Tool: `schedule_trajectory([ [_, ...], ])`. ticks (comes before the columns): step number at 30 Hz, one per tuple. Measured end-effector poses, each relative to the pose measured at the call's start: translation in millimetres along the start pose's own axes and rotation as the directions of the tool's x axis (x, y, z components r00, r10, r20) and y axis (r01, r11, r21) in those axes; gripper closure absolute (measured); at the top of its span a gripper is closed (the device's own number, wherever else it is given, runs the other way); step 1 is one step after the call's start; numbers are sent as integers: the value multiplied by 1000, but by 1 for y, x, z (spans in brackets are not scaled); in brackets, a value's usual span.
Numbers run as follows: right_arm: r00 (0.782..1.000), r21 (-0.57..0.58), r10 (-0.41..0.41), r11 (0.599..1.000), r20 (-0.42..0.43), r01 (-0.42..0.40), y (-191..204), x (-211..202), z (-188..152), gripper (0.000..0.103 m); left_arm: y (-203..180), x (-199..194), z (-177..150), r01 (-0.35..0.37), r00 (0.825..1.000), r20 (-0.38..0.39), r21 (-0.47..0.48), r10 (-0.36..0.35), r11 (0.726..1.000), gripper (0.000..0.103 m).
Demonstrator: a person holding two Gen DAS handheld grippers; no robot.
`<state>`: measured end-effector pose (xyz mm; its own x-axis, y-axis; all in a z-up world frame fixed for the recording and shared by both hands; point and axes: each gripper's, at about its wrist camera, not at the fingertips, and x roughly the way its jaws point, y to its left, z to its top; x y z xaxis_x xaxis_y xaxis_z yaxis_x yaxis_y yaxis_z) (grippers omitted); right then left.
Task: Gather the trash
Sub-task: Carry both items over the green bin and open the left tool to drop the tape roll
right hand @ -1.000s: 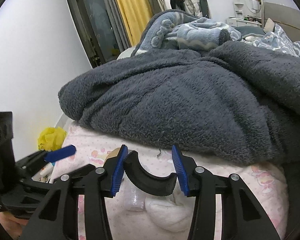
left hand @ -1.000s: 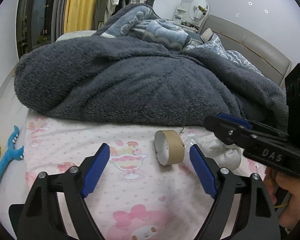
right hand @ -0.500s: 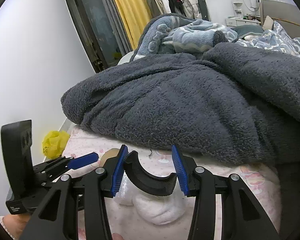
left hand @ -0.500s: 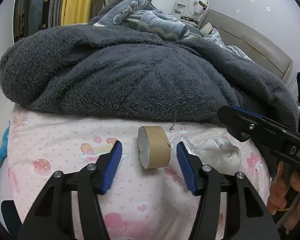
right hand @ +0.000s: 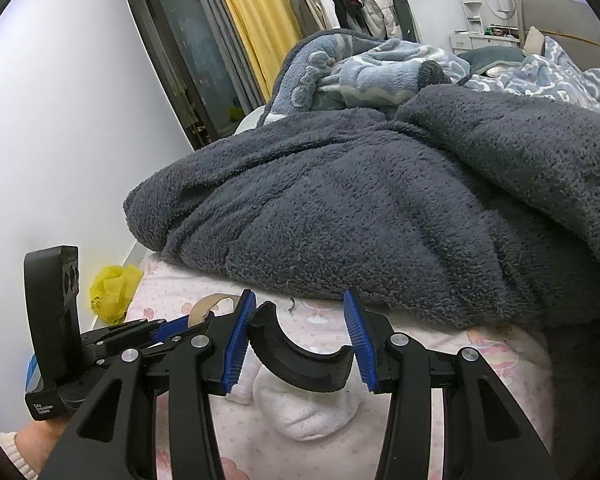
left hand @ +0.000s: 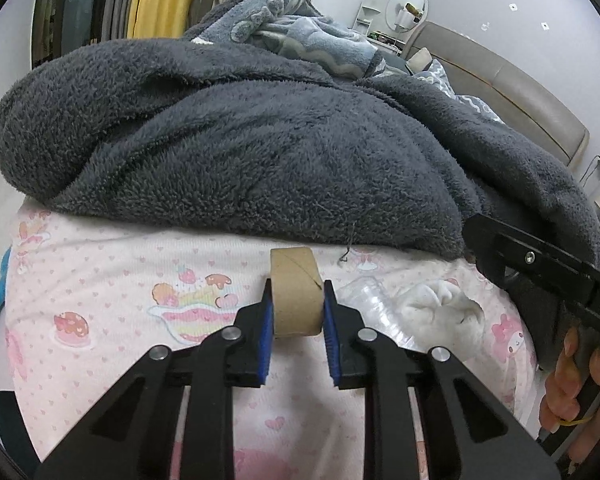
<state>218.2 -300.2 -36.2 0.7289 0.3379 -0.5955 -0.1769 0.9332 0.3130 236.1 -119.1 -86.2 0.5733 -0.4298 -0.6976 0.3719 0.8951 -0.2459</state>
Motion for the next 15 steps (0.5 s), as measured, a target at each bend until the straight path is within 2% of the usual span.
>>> schedule_trajectory([
  [15, 998, -42, 61, 997, -32, -62, 32, 8, -3, 57, 9, -21, -6, -76, 997, 2, 41, 76, 996, 79],
])
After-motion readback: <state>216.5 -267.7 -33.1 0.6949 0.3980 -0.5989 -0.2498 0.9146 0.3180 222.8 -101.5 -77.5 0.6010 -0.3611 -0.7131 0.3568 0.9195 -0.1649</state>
